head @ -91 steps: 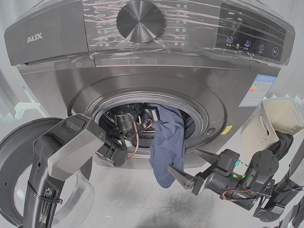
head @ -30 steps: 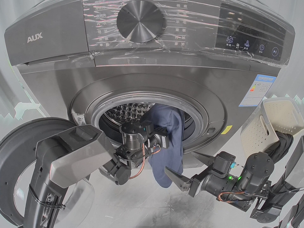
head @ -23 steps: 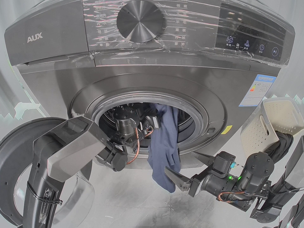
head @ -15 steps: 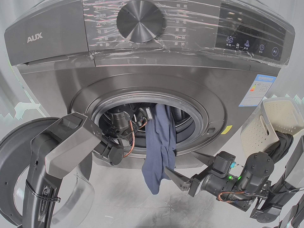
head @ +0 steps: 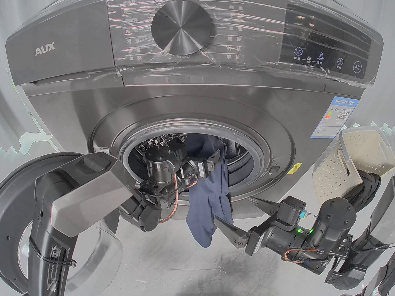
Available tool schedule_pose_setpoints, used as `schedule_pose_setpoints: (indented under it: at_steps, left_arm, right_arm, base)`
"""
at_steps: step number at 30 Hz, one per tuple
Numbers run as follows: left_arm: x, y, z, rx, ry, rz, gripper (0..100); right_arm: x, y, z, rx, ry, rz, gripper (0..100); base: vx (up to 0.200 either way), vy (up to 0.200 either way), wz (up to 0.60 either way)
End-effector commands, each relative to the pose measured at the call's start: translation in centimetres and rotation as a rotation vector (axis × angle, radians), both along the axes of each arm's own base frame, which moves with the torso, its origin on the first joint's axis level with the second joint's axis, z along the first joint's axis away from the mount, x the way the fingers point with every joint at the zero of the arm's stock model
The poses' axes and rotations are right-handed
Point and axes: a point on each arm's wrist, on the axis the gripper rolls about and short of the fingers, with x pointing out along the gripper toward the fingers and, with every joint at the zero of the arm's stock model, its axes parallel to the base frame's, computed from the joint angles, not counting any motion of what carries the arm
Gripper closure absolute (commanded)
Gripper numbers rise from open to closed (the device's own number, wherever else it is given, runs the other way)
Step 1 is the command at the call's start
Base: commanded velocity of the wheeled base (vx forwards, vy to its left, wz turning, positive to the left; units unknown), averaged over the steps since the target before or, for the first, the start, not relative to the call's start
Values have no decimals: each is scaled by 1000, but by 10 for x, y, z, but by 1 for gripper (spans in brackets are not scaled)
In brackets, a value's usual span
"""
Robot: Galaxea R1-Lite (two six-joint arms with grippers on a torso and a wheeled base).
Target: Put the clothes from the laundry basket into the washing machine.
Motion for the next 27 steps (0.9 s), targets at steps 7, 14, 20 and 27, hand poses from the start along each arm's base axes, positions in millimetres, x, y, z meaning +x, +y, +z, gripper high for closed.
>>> schedule_pose_setpoints:
  at_steps: [7, 14, 20, 27]
  left_arm:
    - [-37, -16, -20, 105, 76, -118, 0]
    - [-33, -15, -40, 154, 91, -114, 0]
    - [-25, -16, -47, 158, 87, -105, 100]
    - [-18, -17, -40, 133, 57, -99, 100]
  right_arm:
    - [0, 0, 1, 3, -3, 0, 0]
    - [0, 0, 1, 4, -4, 2, 0]
    - [-1, 1, 1, 4, -4, 5, 0]
    - [-1, 1, 1, 5, -5, 5, 0]
  base:
    - [0, 0, 0]
    - [0, 0, 0]
    - [0, 0, 0]
    - [0, 0, 0]
